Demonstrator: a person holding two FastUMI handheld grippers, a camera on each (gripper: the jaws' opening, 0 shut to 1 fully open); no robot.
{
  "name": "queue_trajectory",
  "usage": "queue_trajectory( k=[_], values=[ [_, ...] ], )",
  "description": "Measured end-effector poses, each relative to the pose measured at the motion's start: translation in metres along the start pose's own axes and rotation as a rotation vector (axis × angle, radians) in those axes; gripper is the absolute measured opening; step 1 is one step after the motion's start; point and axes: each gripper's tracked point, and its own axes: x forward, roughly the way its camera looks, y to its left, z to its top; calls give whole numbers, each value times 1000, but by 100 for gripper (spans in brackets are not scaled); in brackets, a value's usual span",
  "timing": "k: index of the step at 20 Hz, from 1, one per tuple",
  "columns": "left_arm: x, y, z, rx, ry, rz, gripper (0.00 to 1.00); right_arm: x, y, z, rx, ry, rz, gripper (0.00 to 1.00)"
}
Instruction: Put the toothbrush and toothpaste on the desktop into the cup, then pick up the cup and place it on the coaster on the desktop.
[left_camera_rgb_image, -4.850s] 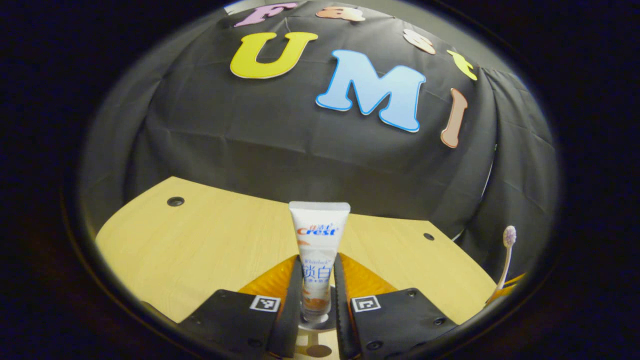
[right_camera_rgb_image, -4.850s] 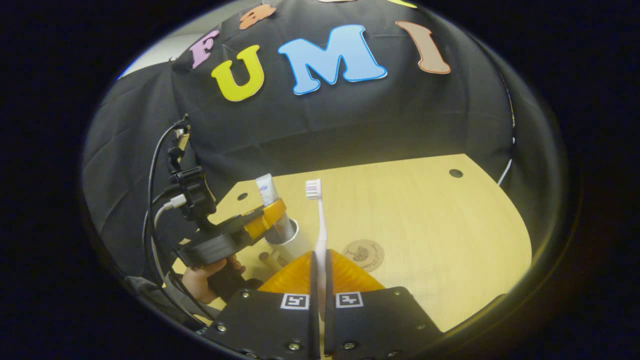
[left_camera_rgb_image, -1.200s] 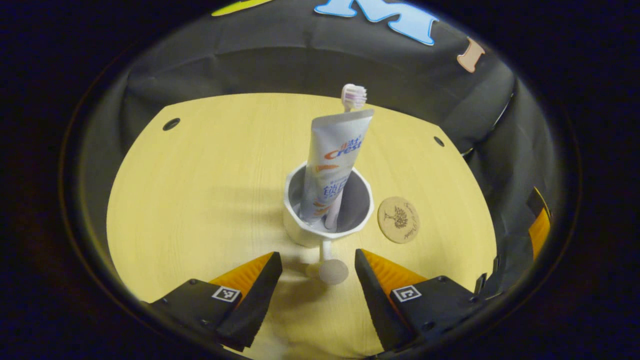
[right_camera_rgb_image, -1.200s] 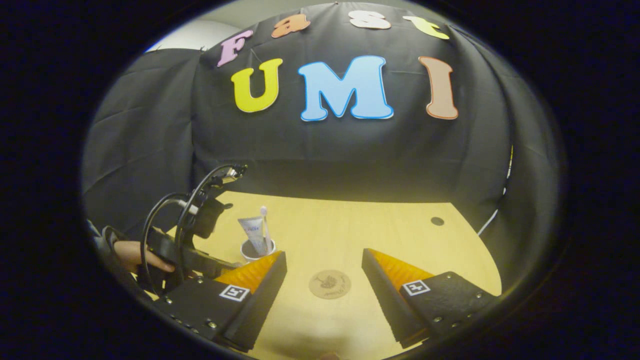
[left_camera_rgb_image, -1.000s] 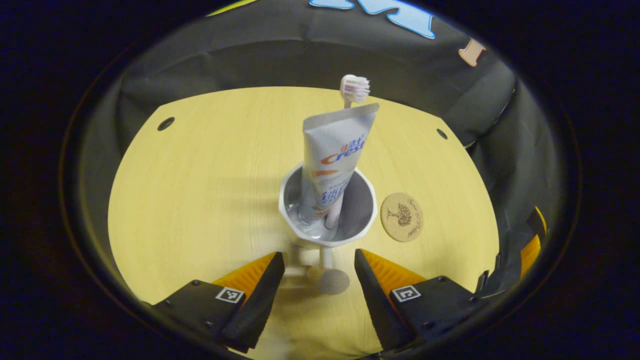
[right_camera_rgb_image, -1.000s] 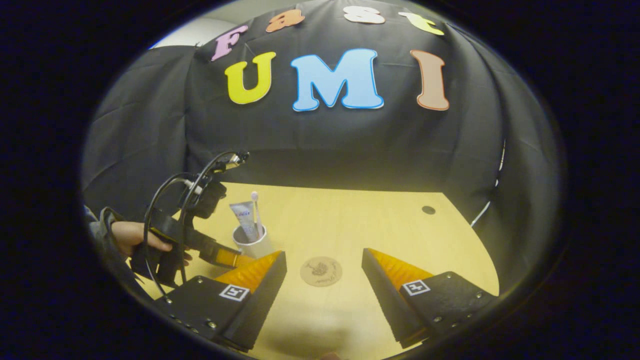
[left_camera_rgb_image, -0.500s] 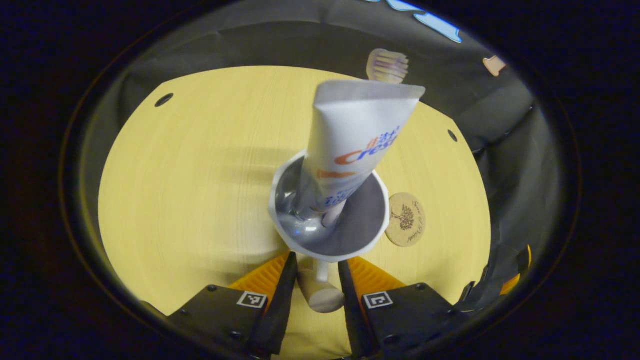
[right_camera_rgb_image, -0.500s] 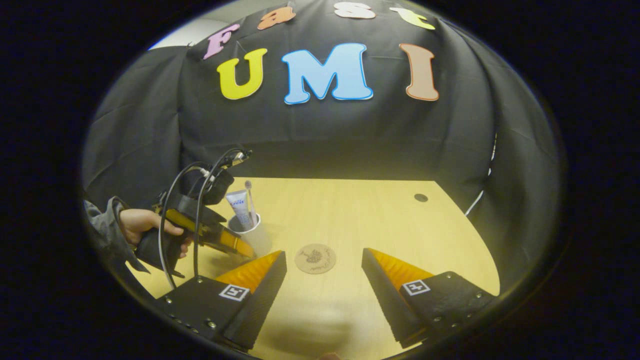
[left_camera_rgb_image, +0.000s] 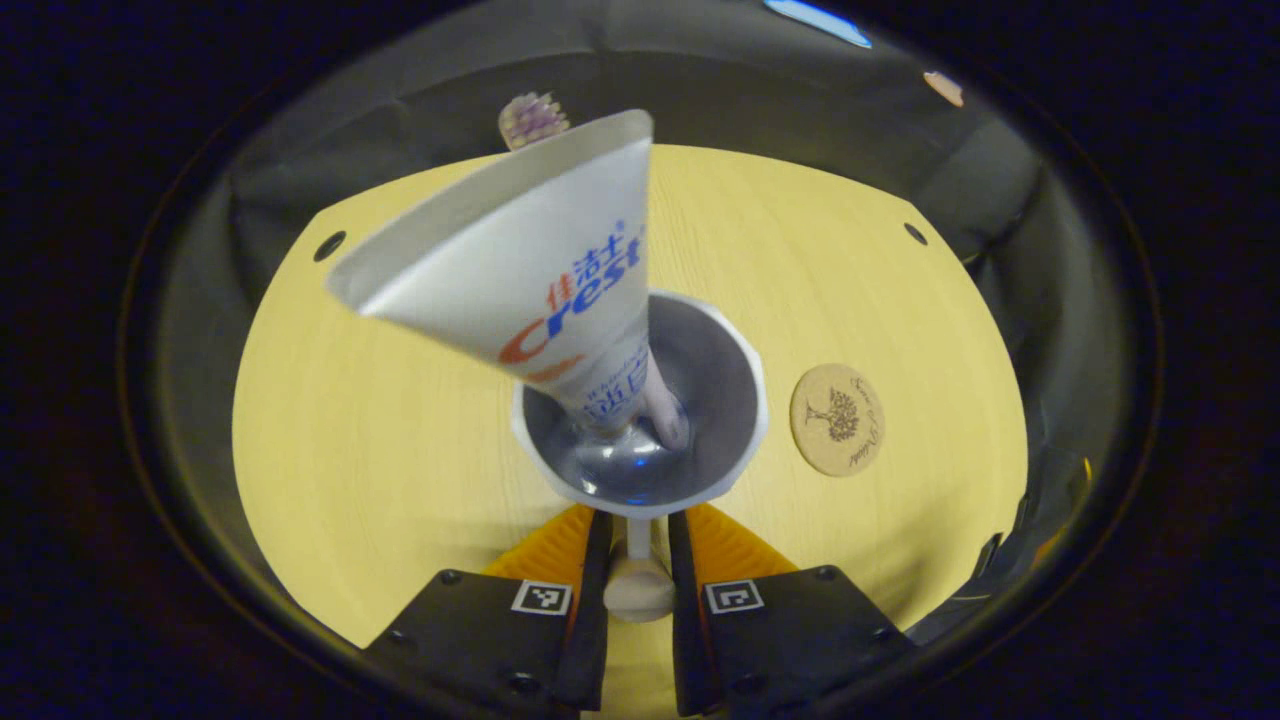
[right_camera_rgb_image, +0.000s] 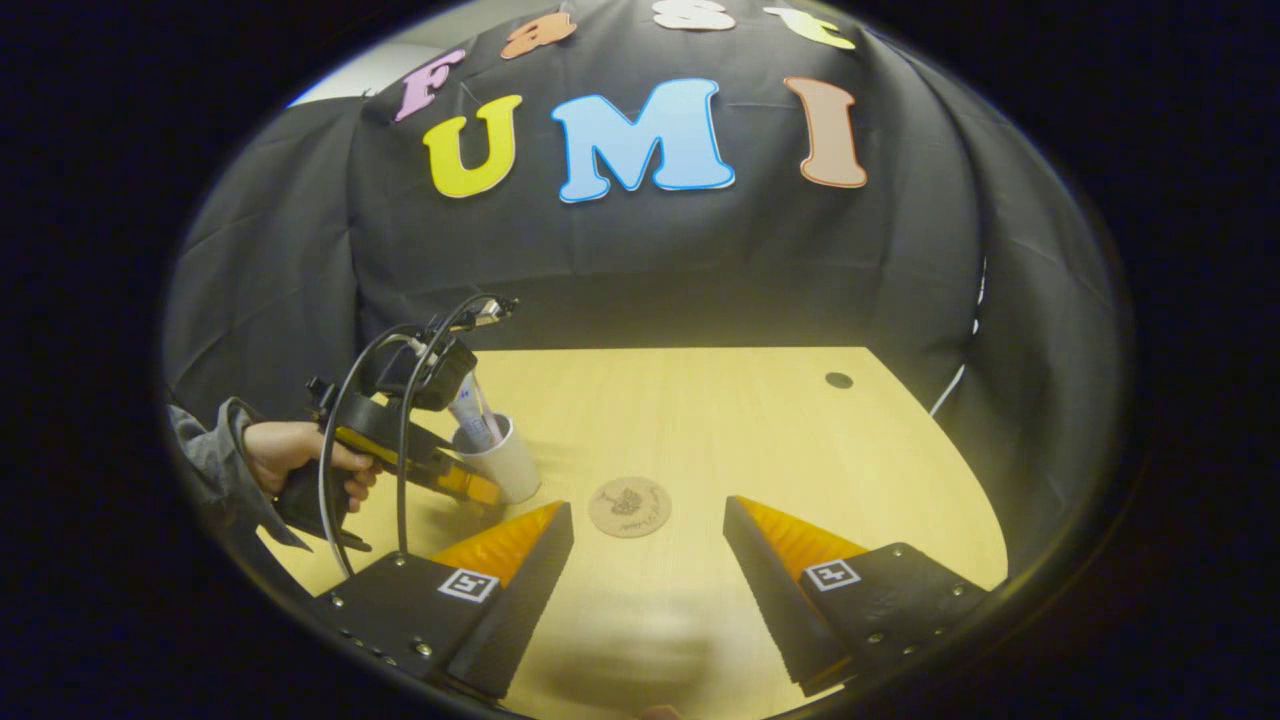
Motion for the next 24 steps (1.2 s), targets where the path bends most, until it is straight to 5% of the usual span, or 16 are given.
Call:
queue_trajectory(
  k=[14, 24],
  values=[
    [-11, -34, 6, 102, -116, 6, 32, -4, -18, -2, 26, 2, -23, 95],
    [-13, -136, 15, 199, -101, -118, 32, -11, -44, -1, 42, -6, -55, 95]
  ],
)
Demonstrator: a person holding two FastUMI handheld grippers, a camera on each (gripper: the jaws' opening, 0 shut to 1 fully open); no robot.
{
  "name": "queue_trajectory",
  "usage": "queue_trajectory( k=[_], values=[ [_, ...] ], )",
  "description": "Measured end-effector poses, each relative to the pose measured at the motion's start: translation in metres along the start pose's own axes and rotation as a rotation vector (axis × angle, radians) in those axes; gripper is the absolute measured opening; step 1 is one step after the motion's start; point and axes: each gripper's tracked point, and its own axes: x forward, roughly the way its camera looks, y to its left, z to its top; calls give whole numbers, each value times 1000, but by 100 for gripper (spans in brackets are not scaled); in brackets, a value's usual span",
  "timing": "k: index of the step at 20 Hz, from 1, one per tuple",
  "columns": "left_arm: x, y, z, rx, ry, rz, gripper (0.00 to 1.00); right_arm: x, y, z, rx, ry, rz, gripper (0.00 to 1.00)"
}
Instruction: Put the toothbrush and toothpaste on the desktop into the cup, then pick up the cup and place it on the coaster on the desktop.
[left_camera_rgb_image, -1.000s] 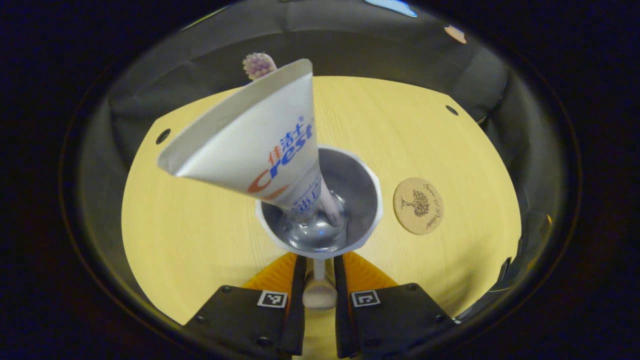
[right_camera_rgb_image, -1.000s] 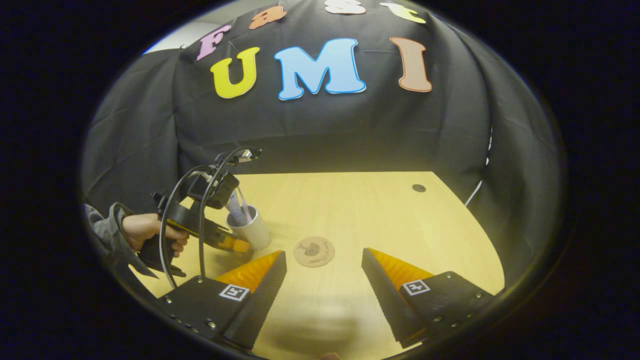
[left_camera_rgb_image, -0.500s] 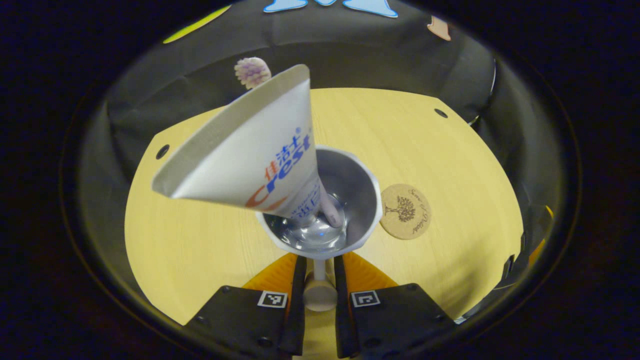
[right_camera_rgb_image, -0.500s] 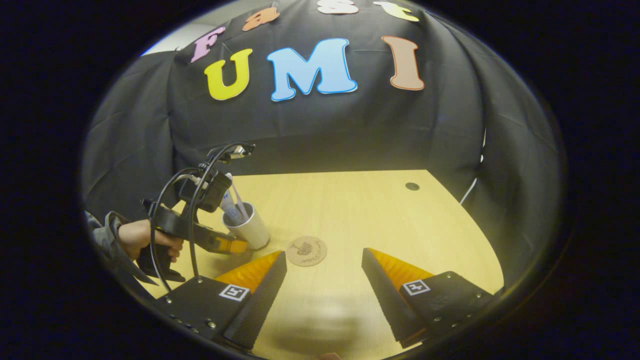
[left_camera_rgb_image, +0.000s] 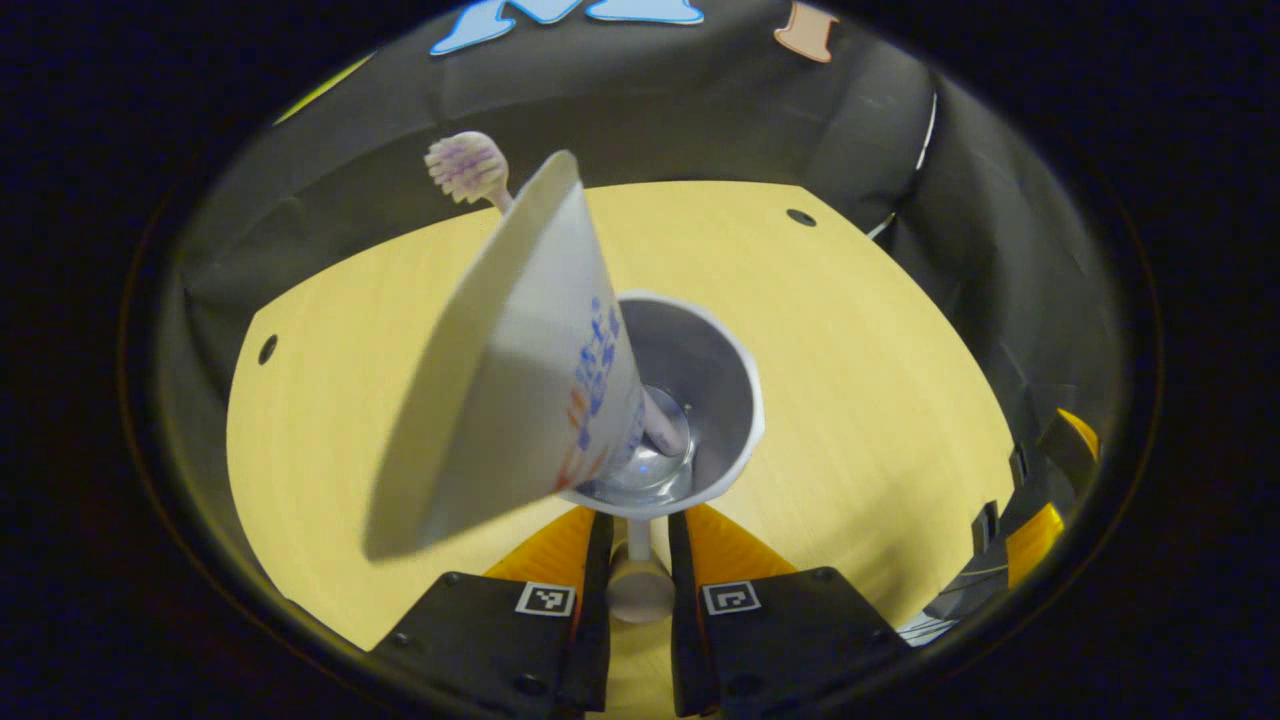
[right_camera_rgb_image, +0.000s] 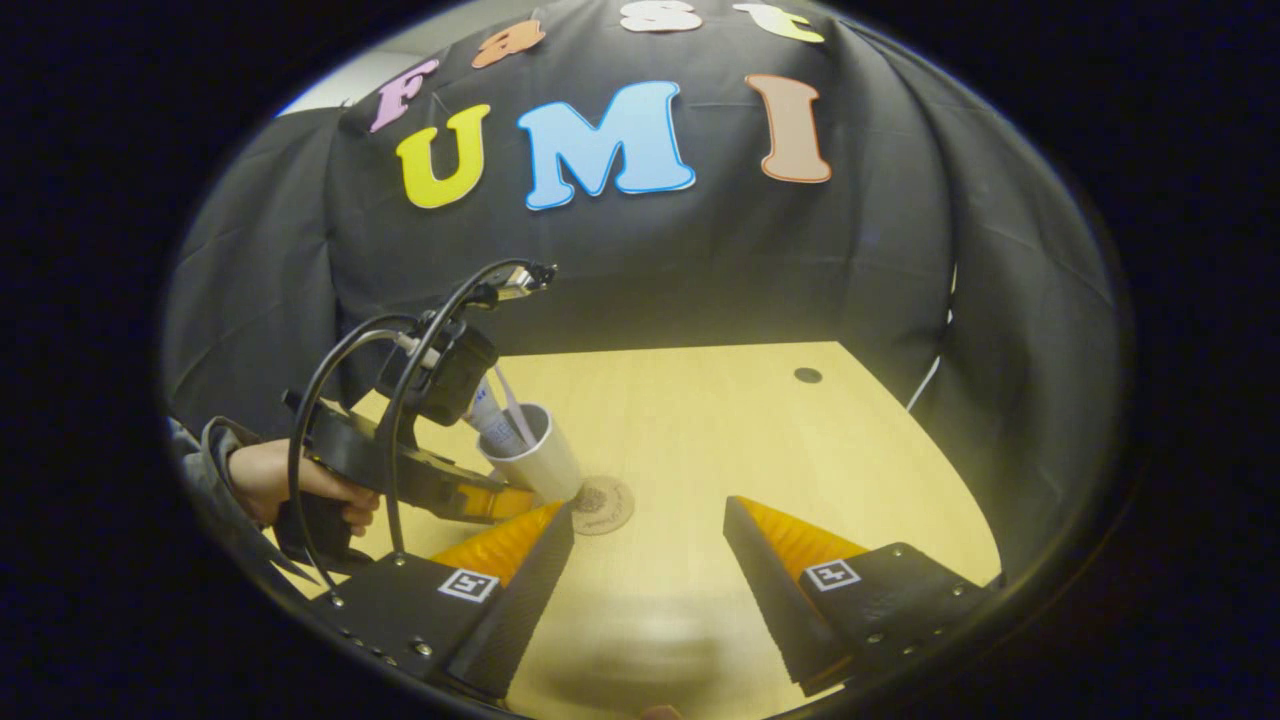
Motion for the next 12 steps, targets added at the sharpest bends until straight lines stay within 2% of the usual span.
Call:
queue_trajectory(
  k=[6, 12],
  values=[
    [23, -29, 11, 34, 52, -27, 32, 0, -25, -3, 54, 6, -40, 95],
    [45, -33, 8, 31, 96, -7, 31, -1, -38, -8, 89, 18, -64, 95]
  ],
)
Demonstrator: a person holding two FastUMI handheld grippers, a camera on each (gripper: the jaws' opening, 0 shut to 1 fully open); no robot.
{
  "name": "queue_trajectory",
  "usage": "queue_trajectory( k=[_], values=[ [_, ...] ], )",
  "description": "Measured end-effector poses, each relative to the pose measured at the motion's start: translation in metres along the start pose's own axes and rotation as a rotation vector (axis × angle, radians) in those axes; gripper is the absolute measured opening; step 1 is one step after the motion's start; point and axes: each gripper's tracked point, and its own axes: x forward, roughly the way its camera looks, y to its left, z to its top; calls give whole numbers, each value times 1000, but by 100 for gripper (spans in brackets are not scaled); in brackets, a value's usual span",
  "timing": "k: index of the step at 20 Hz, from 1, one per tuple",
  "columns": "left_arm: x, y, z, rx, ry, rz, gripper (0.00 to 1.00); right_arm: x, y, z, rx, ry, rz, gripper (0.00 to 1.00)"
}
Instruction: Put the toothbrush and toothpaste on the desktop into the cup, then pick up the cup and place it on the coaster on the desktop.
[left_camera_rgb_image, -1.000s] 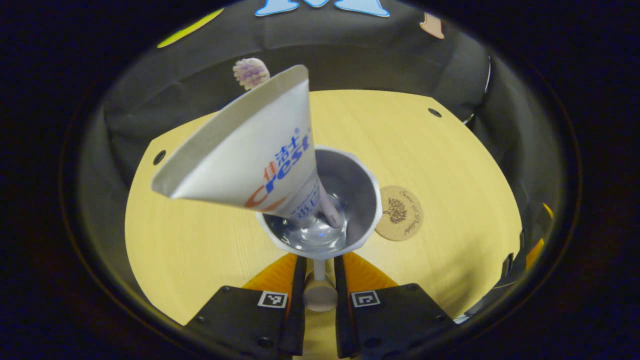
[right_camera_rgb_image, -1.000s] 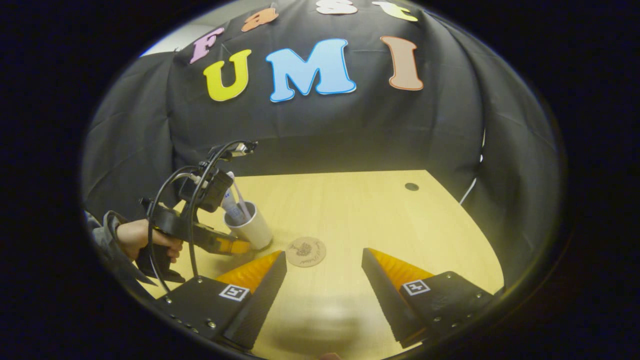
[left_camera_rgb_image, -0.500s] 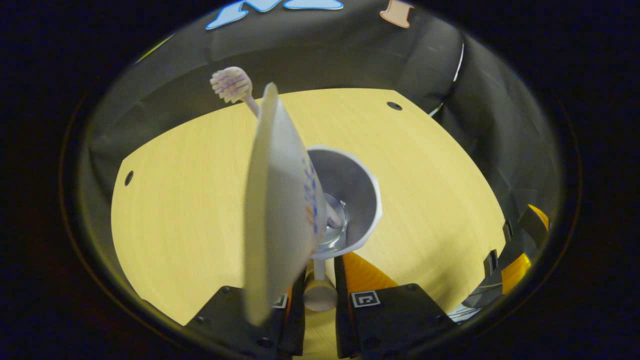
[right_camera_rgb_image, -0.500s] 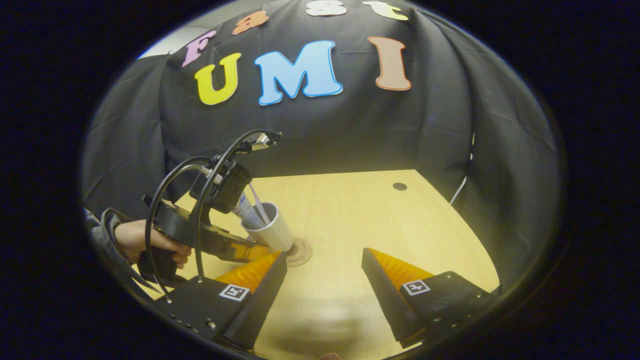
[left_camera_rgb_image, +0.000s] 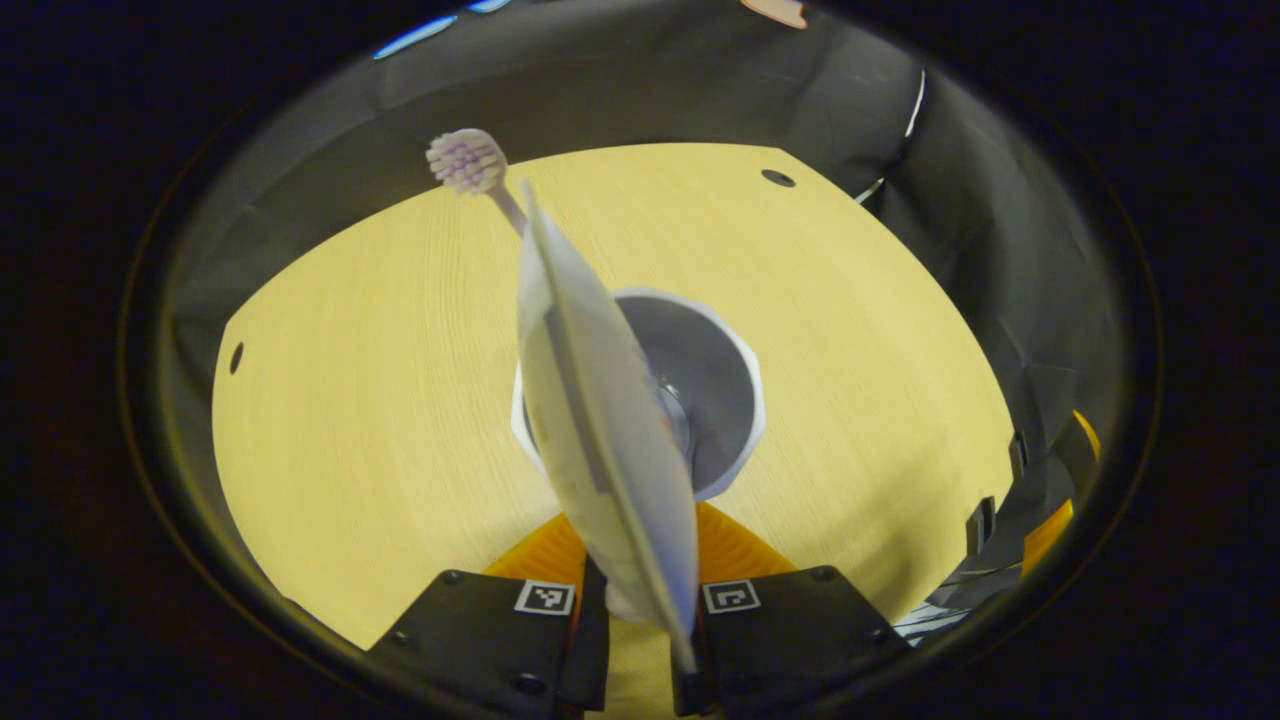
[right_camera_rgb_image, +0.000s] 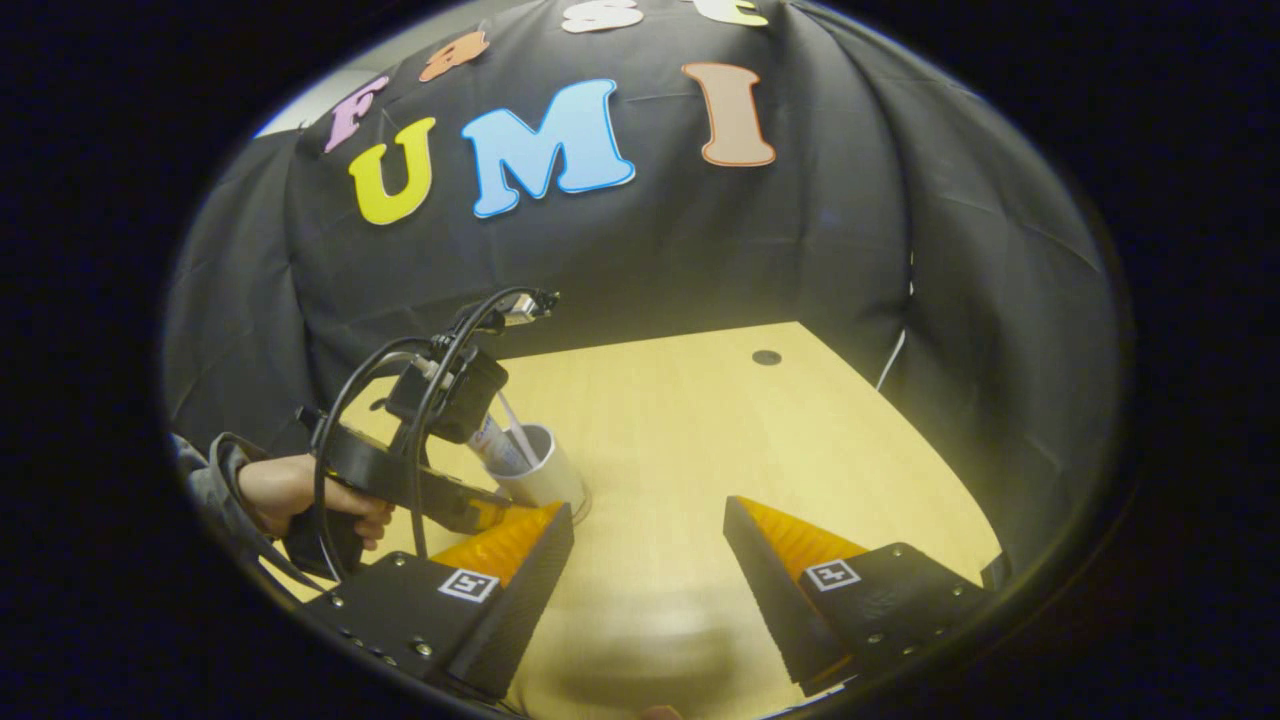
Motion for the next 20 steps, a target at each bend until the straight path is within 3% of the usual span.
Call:
queue_trajectory(
  k=[9, 11, 12, 14, 20],
  values=[
    [-9, -1, 3, 11, -7, 24, 38, -1, 5, 2, 6, 9, 10, 95],
    [-14, -1, 4, 1, -25, 22, 51, -2, 7, 4, 5, 7, 14, 95],
    [-18, -3, 5, -4, -36, 16, 72, -2, 8, 5, 5, 5, 17, 95],
    [-28, -5, 5, -15, -58, 7, 81, -2, 11, 9, 3, -2, 22, 95],
    [-85, -6, -8, -87, -183, -16, 86, -11, 23, 39, -39, -68, 60, 95]
  ],
)
